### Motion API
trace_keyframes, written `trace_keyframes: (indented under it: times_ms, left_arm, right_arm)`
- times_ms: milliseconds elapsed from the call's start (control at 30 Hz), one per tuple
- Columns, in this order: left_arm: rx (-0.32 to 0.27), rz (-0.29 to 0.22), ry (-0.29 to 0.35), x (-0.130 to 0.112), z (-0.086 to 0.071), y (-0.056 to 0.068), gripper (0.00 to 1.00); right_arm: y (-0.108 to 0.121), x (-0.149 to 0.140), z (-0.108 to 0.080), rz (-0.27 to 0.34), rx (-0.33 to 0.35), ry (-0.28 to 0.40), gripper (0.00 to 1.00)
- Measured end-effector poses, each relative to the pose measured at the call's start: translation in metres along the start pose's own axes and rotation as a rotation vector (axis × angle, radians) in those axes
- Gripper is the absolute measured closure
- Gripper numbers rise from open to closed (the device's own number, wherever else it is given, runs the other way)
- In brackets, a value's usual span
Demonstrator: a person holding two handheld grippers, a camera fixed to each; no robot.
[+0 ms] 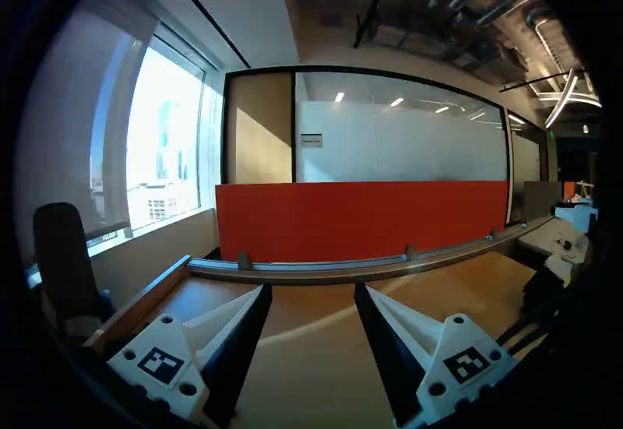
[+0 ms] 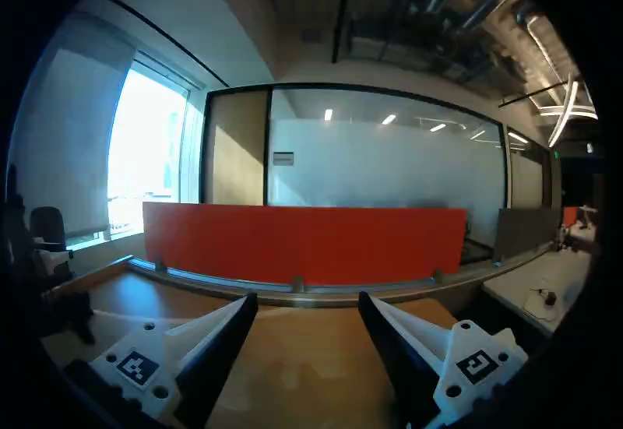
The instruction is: Fold towel
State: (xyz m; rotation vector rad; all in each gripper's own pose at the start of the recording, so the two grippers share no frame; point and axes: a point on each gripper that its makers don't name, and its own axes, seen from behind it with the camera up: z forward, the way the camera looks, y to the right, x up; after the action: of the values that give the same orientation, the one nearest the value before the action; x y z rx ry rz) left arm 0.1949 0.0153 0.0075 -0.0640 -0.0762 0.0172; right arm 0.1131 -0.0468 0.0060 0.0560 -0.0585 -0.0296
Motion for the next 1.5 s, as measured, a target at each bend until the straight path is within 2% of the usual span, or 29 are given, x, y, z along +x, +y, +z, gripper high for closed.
trace_keyframes:
  times_ms: [100,600,800,1100,1500]
  left_arm:
    - [0.0,0.013,0.002,-0.001,-0.001,0.0,0.23]
    - [0.021,-0.014,0.03,-0.016,-0.002,-0.004,0.23]
    - [0.028,-0.012,0.028,-0.038,-0.002,-0.003,0.23]
    - [0.049,-0.017,0.045,-0.069,-0.005,-0.009,0.22]
    - [0.061,0.009,0.062,-0.12,-0.005,-0.006,0.22]
  right_arm:
    - [-0.005,0.001,0.0,0.001,0.003,-0.007,0.0]
    - [-0.015,0.001,-0.004,0.047,0.007,-0.037,0.0]
    - [-0.018,-0.001,-0.005,0.079,0.006,-0.052,0.0]
    - [-0.017,0.001,-0.003,0.118,-0.019,-0.035,0.0]
    - [-0.018,-0.031,-0.009,0.097,-0.025,-0.035,0.0]
